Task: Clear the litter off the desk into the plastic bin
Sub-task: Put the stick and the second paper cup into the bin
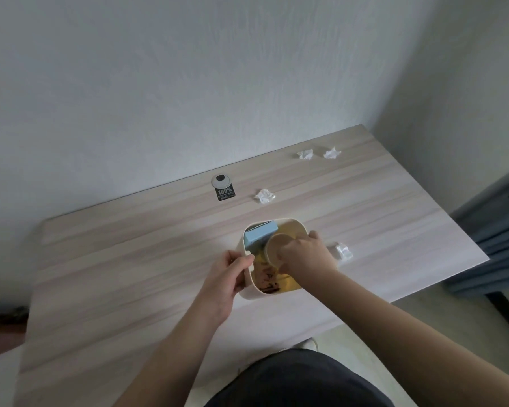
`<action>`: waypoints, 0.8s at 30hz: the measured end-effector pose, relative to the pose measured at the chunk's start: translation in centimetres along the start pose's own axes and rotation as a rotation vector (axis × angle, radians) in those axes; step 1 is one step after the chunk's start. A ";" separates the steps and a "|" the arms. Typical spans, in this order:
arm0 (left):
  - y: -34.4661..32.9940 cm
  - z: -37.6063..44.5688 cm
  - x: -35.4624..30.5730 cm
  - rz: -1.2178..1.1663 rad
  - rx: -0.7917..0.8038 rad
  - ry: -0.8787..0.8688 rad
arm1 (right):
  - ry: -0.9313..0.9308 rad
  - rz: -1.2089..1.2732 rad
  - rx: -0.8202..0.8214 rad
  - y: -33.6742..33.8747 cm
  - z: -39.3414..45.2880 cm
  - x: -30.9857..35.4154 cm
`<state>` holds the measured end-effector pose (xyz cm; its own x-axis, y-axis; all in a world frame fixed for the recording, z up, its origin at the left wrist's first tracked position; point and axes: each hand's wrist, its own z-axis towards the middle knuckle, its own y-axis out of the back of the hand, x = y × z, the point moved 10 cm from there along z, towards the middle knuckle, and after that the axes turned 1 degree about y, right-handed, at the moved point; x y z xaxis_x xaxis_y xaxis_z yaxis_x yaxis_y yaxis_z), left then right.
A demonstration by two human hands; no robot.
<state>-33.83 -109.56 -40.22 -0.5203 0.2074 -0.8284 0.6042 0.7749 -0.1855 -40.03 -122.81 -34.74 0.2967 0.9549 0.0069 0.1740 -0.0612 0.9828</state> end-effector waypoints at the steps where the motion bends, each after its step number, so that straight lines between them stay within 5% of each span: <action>1: 0.5 -0.1 0.2 -0.008 -0.009 0.007 | -0.005 0.046 -0.034 0.3 -0.3 0.2; 5: 1.8 -0.3 1.5 -0.033 -0.018 0.064 | -0.048 0.292 -0.278 3.1 -2.6 -1.0; 9: 2.8 -0.3 2.1 -0.042 -0.001 0.081 | -0.288 0.610 -0.565 4.0 -6.7 -5.7; 15: 4.0 0.1 1.1 -0.078 -0.001 0.082 | -0.571 0.707 -0.437 -0.5 -10.4 -12.6; 24: 2.1 1.1 -0.1 -0.110 0.012 0.039 | -0.536 0.680 -0.152 -6.7 -7.5 -14.5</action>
<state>-31.88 -108.64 -41.07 -0.6067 0.1446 -0.7816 0.5493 0.7870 -0.2808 -52.52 -134.12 -40.01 0.6979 0.4584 0.5503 -0.3164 -0.4920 0.8111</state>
